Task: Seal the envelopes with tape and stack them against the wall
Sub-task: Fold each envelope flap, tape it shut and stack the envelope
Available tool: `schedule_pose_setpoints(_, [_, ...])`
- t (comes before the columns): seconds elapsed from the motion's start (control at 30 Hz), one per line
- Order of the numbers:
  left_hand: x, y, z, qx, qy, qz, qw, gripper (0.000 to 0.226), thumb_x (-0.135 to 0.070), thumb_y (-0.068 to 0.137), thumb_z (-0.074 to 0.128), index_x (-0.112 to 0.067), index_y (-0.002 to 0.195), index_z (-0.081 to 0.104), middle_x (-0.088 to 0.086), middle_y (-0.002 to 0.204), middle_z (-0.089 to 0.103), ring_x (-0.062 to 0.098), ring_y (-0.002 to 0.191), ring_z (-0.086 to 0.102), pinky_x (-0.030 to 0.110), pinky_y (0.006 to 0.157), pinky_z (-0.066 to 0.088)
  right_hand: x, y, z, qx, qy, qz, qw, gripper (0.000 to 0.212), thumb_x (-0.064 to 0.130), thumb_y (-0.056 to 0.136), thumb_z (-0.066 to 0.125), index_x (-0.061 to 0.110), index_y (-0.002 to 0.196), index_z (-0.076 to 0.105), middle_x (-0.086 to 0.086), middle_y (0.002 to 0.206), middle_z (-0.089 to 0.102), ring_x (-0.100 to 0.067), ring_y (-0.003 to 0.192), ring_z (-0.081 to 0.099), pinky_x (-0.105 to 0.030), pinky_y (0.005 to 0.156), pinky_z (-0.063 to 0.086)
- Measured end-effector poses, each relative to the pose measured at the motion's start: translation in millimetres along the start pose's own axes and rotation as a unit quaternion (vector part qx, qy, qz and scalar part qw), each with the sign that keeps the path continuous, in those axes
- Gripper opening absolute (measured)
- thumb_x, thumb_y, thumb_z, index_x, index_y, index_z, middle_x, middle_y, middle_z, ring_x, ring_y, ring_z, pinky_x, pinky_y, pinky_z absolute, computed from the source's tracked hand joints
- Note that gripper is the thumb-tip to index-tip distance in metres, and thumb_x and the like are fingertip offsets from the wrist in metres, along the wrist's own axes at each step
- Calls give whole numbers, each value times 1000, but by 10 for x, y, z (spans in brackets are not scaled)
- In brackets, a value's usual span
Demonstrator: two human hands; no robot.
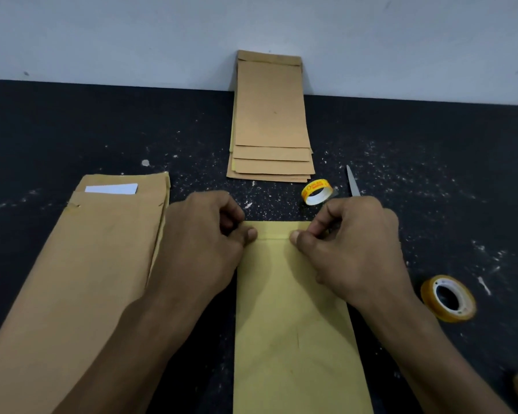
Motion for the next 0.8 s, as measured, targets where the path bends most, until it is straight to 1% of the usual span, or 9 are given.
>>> schedule_pose_setpoints(0.07, [-44, -9, 41, 21, 7, 25, 999, 16, -20, 79, 82, -30, 85, 70, -12, 77, 62, 1, 64, 53, 10, 60, 41, -10, 14, -3, 5, -2, 10, 1000, 28, 26, 79, 84, 18, 62, 63, -3, 67, 66, -26, 87, 65, -41, 72, 58])
schedule_pose_setpoints(0.17, [-76, -28, 64, 22, 23, 44, 999, 14, -20, 83, 77, -32, 89, 73, -11, 87, 61, 3, 72, 53, 31, 71, 52, -35, 45, 9, 26, -8, 33, 999, 28, 28, 77, 86, 17, 61, 65, -5, 70, 67, -27, 94, 65, -43, 72, 59])
schedule_pose_setpoints(0.23, [-96, -43, 51, 10, 31, 46, 998, 10, -20, 84, 76, -29, 88, 74, -9, 90, 60, 4, 76, 53, 36, 74, 54, -38, 66, 10, 52, -28, 46, 997, 29, 30, 78, 85, 16, 62, 66, -6, 66, 68, -24, 96, 63, -45, 72, 60])
schedule_pose_setpoints(0.33, [-102, -50, 38, 4, 42, 45, 998, 6, -21, 85, 76, -26, 89, 75, -8, 92, 61, 4, 77, 53, 33, 75, 52, -27, 90, 27, 116, -61, 76, 988, 27, 31, 83, 81, 12, 67, 69, -13, 59, 70, -20, 73, 68, -39, 68, 62])
schedule_pose_setpoints(0.4, [-98, -45, 31, -1, 42, 41, 998, 5, -22, 84, 77, -26, 87, 75, -8, 91, 61, 3, 75, 53, 31, 75, 51, -49, 117, 34, 142, -78, 100, 982, 23, 26, 85, 79, 10, 71, 70, -18, 69, 72, -20, 57, 70, -39, 67, 62])
schedule_pose_setpoints(0.5, [-98, -53, 27, -4, 40, 35, 999, 4, -22, 85, 77, -25, 86, 75, -9, 89, 59, -1, 72, 51, 26, 72, 46, -75, 202, 56, 149, -116, 104, 976, 14, 13, 79, 83, 10, 74, 70, -19, 93, 69, -25, 71, 70, -45, 70, 62])
schedule_pose_setpoints(0.57, [-94, -60, 25, -6, 40, 33, 999, 5, -22, 85, 77, -25, 88, 74, -9, 90, 58, -1, 72, 51, 23, 71, 43, -71, 230, 72, 148, -134, 108, 974, 23, 8, 70, 87, 10, 83, 68, -16, 104, 66, -32, 75, 71, -45, 69, 63])
schedule_pose_setpoints(0.73, [-81, -64, 18, -8, 46, 34, 998, 20, -23, 85, 76, -26, 105, 73, -6, 98, 60, 11, 85, 58, 33, 81, 51, -60, 279, -16, 125, -125, 125, 976, 41, 18, 68, 93, 5, 93, 63, -20, 95, 66, -23, 56, 73, -38, 63, 63])
schedule_pose_setpoints(0.8, [-87, -60, 26, -1, 62, 40, 997, 27, -25, 87, 74, -25, 114, 72, -3, 105, 59, 16, 94, 59, 37, 87, 51, -74, 282, -17, 129, -105, 139, 976, 48, 22, 66, 94, 5, 97, 62, -21, 95, 67, -23, 58, 74, -37, 63, 63])
Point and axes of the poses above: each hand's wrist, its own y-axis towards the middle knuckle, its own z-axis out of the palm, x = y × z, the point moved 9 cm from there along y, towards the middle knuckle
